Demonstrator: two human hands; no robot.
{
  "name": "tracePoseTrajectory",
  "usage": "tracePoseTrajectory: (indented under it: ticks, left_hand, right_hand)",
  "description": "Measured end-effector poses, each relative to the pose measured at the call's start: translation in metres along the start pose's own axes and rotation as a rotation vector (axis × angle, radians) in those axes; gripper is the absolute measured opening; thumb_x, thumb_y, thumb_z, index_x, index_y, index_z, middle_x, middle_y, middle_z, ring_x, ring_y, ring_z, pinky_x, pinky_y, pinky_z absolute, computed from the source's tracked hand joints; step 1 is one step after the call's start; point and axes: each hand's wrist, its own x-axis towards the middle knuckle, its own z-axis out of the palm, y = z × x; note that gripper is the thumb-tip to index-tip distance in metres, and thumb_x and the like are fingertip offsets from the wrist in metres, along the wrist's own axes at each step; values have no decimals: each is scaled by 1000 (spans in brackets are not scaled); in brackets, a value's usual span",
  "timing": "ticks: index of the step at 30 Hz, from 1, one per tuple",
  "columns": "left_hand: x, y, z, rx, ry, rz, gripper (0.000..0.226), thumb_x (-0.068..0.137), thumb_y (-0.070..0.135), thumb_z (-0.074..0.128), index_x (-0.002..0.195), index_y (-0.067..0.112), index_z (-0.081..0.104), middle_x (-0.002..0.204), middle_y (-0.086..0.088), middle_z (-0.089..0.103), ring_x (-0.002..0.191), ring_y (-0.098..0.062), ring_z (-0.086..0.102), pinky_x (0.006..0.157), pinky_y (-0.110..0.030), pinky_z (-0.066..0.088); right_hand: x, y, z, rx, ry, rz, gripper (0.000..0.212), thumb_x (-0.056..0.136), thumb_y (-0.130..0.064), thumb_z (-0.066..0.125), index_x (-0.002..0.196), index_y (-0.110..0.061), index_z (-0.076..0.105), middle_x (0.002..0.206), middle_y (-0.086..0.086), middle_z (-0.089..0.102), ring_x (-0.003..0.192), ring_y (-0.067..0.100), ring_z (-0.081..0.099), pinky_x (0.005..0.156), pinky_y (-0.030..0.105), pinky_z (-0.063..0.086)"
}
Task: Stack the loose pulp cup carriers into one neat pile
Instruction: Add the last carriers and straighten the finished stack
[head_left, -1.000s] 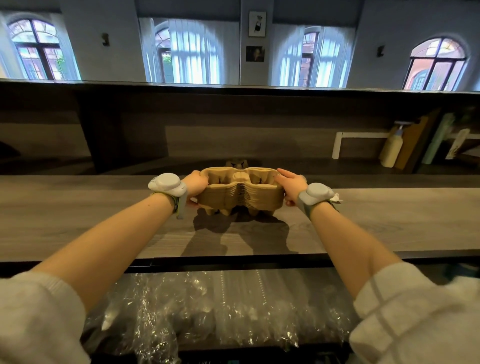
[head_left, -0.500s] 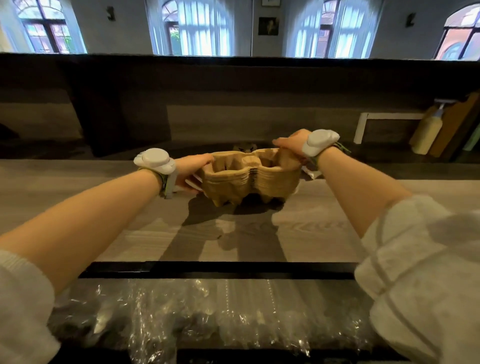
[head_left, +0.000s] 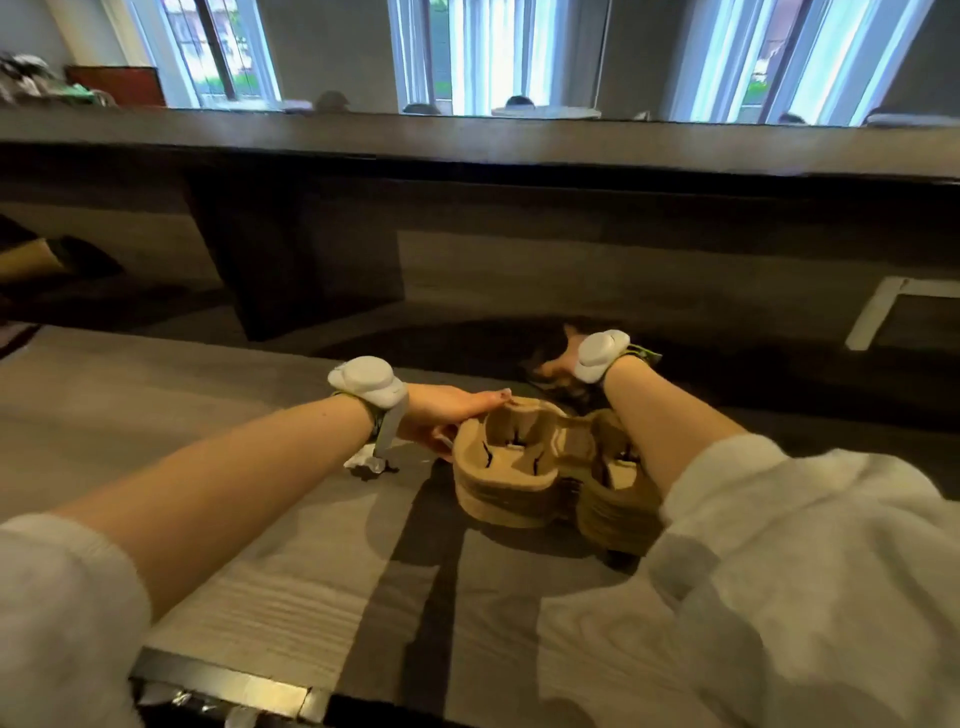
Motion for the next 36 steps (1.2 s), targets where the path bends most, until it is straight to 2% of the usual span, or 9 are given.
tracePoseTrajectory:
  ticks: [3,7,12,16,22,26,29,32,36]
  left_hand:
    - [-3,4,3,-6,34,-29,57,91,64,35,125,24,54,115,0,65,103,-15,60,82,-30,47]
    - [-4,7,3,21,84,-78,63,87,68,40,130,24,55,121,0,63,113,-19,57,92,-34,45]
    - [-19,29,8,98,106,-176,63,87,69,40,124,22,59,119,0,64,106,-20,58,77,-29,48]
    - [-28,42,10,208,137,-188,65,88,66,42,124,16,61,124,-6,65,112,-26,61,96,-37,49]
    - [-46,75,22,186,403,-86,78,90,66,35,151,18,23,156,-11,29,140,-32,33,114,-43,30]
    - [-58,99,29,-28,515,169,69,94,53,43,152,22,21,152,-10,36,137,-29,38,109,-41,36]
    - [-62,111,37,-65,503,240,60,97,40,47,149,18,28,142,-9,48,129,-28,48,99,-35,42]
    - [-59,110,40,-15,487,226,36,97,31,48,127,11,53,113,-9,63,114,-29,59,86,-32,46]
    - [-57,106,42,-6,452,184,34,97,33,49,120,10,59,99,-4,61,104,-26,62,81,-31,46]
  right_hand:
    - [6,2,6,11,-48,16,61,102,-29,41,152,-8,12,158,13,19,145,30,20,116,32,18]
    - [-2,5,3,227,61,-45,70,86,-23,66,145,-4,33,148,21,38,136,37,37,110,42,31]
    - [-37,15,-24,518,-31,-8,75,84,-23,69,147,-11,31,149,16,38,137,32,37,112,39,30]
    - [-66,14,-46,695,-44,8,69,87,-34,65,145,-12,36,145,12,45,132,30,45,111,38,36]
    - [-118,20,-73,1073,-213,177,50,94,-47,48,134,-17,50,132,7,56,119,29,53,90,39,51]
    - [-137,28,-83,1282,-318,252,46,94,-53,41,113,-17,62,117,9,64,114,28,55,98,44,45]
    - [-146,26,-85,1425,-405,255,49,91,-53,47,118,-15,61,119,14,63,118,31,54,106,47,41]
    - [-146,26,-79,1398,-384,291,65,76,-62,57,124,-19,60,130,15,60,119,34,55,105,50,42]
    - [-140,36,-63,1343,-387,347,99,50,-86,61,125,-21,60,127,11,63,120,36,55,106,54,39]
